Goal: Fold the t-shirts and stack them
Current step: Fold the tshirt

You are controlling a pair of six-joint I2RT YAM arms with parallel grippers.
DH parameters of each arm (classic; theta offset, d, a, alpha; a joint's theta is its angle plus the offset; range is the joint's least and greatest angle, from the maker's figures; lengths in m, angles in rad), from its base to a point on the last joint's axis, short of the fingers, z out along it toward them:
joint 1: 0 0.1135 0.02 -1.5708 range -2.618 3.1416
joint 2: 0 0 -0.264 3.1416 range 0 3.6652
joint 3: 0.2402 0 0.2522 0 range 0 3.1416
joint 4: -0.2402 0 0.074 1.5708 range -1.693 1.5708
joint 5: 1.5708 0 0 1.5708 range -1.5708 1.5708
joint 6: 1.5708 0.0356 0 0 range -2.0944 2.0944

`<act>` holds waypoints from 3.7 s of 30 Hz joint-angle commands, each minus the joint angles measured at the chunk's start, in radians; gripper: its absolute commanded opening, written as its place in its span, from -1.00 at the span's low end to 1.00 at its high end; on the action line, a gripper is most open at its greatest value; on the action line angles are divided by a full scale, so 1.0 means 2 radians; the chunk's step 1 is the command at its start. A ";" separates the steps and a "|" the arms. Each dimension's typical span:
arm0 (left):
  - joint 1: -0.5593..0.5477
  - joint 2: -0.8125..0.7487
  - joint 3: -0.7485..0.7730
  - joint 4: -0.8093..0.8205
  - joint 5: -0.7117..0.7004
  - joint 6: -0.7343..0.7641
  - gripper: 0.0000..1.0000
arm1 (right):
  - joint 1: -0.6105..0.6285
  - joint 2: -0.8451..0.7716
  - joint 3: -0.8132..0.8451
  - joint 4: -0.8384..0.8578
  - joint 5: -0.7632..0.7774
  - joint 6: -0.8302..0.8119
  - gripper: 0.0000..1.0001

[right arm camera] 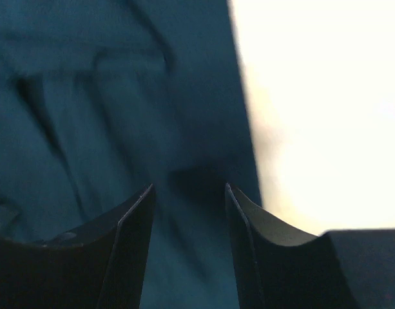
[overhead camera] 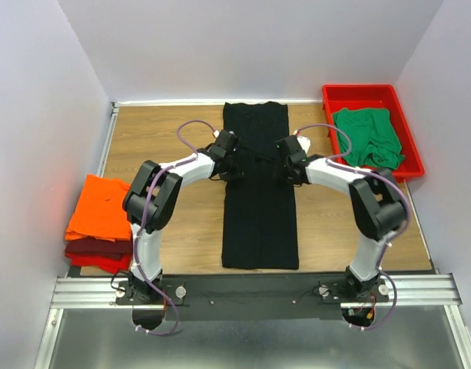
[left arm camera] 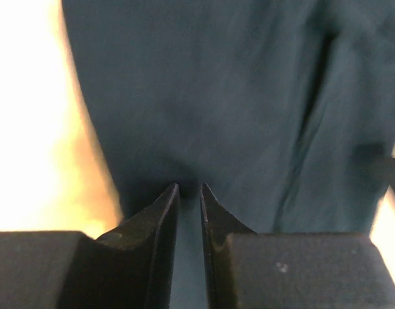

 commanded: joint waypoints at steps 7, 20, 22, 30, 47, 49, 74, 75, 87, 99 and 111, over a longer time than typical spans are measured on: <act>0.071 0.113 0.084 0.014 0.022 0.004 -0.49 | -0.027 0.190 0.143 0.017 -0.016 -0.056 0.10; 0.083 -0.004 0.085 0.005 0.070 0.038 -0.40 | -0.037 0.084 0.147 0.000 -0.058 -0.082 0.37; 0.079 -0.056 0.022 0.005 0.062 0.041 -0.38 | -0.036 0.035 0.118 -0.009 -0.076 -0.076 0.37; 0.038 -0.237 -0.170 -0.007 0.013 0.007 -0.38 | 0.017 -0.120 -0.049 -0.020 -0.132 -0.037 0.36; -0.104 -0.327 -0.320 -0.023 0.018 -0.042 -0.37 | 0.133 -0.312 -0.238 -0.112 -0.083 0.085 0.14; -0.107 -0.328 -0.326 -0.030 0.024 -0.042 -0.34 | 0.133 -0.317 -0.244 -0.123 -0.074 0.091 0.14; -0.123 -0.321 -0.368 -0.019 0.033 -0.076 -0.11 | 0.133 -0.351 -0.307 -0.138 -0.026 0.152 0.13; -0.123 -0.318 -0.369 -0.017 0.033 -0.075 -0.11 | 0.133 -0.351 -0.309 -0.135 -0.027 0.153 0.12; -0.131 -0.322 -0.382 -0.028 0.026 -0.086 -0.23 | 0.133 -0.333 -0.324 -0.102 -0.044 0.155 0.04; -0.136 -0.311 -0.378 -0.017 0.026 -0.080 -0.60 | 0.133 -0.305 -0.327 -0.073 -0.043 0.147 -0.37; -0.154 -0.324 -0.369 -0.053 0.045 -0.063 -1.00 | 0.133 -0.334 -0.336 -0.101 -0.112 0.104 -0.99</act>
